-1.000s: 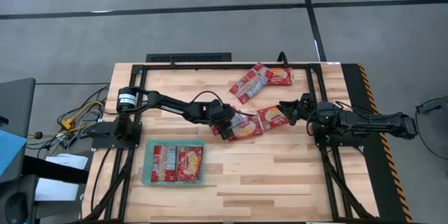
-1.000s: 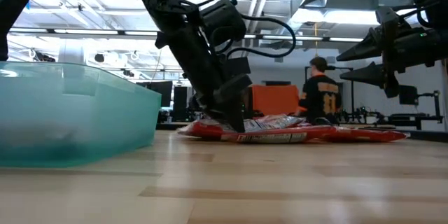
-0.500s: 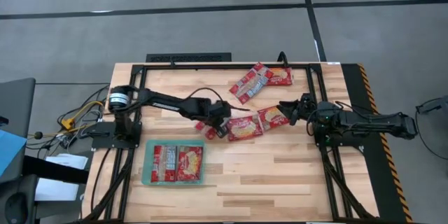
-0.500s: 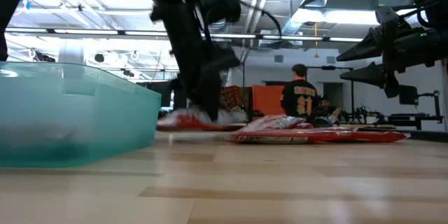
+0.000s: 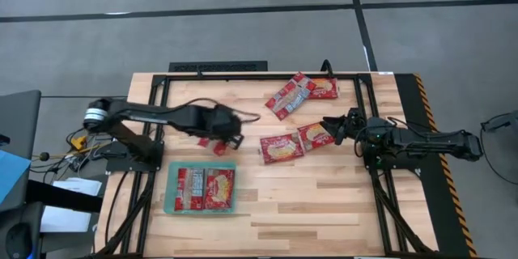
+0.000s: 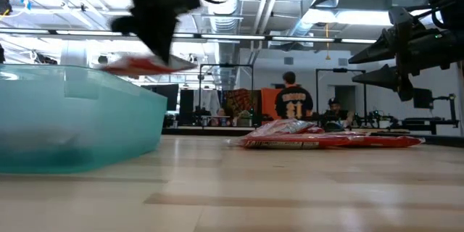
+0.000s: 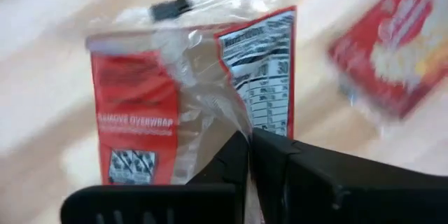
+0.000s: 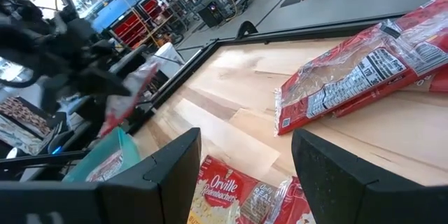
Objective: Sort popcorn bags into baskets
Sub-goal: Put the red popcorn pack into the green bin
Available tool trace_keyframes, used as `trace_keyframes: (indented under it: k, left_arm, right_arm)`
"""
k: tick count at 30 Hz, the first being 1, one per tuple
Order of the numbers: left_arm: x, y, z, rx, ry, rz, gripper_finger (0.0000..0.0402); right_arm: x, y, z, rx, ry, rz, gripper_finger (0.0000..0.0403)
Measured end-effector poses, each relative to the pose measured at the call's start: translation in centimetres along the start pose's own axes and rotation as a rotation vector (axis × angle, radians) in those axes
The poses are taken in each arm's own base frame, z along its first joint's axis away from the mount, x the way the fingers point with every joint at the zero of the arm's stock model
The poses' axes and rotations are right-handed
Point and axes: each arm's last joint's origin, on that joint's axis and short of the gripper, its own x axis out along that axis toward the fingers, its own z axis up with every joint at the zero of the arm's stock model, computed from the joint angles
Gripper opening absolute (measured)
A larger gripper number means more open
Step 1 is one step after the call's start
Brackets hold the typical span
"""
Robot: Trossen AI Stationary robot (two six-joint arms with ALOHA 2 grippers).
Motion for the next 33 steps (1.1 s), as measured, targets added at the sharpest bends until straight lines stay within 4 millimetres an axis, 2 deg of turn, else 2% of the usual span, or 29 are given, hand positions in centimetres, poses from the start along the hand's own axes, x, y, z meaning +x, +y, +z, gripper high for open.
trace_keyframes:
  k: [7, 11, 14, 18, 22, 28, 33]
  left_arm:
    - [-5.3, 0.9, -5.2, -0.217, 0.086, 0.042, 0.0000]
    - [-6.8, 0.6, -8.0, -0.320, 0.109, 0.062, 0.0000]
    - [-7.3, -0.2, -9.8, -0.393, 0.119, 0.053, 0.0000]
    - [-7.0, -1.4, -11.7, -0.449, 0.146, 0.069, 0.0000]
    - [-5.8, -2.8, -13.0, -0.511, 0.149, 0.082, 0.0000]
    - [-3.6, -5.5, -14.1, -0.547, 0.177, 0.014, 0.0000]
    - [-2.1, -6.7, -14.4, -0.570, 0.193, 0.002, 0.0000]
  right_arm:
    - [0.0, 0.0, 0.0, 0.000, 0.000, 0.000, 0.0249]
    - [0.0, 0.0, 0.0, 0.000, -0.001, -0.001, 0.0249]
    - [0.0, 0.0, 0.0, 0.000, -0.001, -0.001, 0.0249]
    - [0.0, 0.0, 0.0, 0.000, -0.001, -0.001, 0.0249]
    - [0.0, 0.0, 0.0, 0.000, -0.002, -0.002, 0.0249]
    - [0.0, 0.0, 0.0, 0.000, -0.002, -0.001, 0.0249]
    - [0.0, 0.0, 0.0, -0.003, -0.001, -0.002, 0.0249]
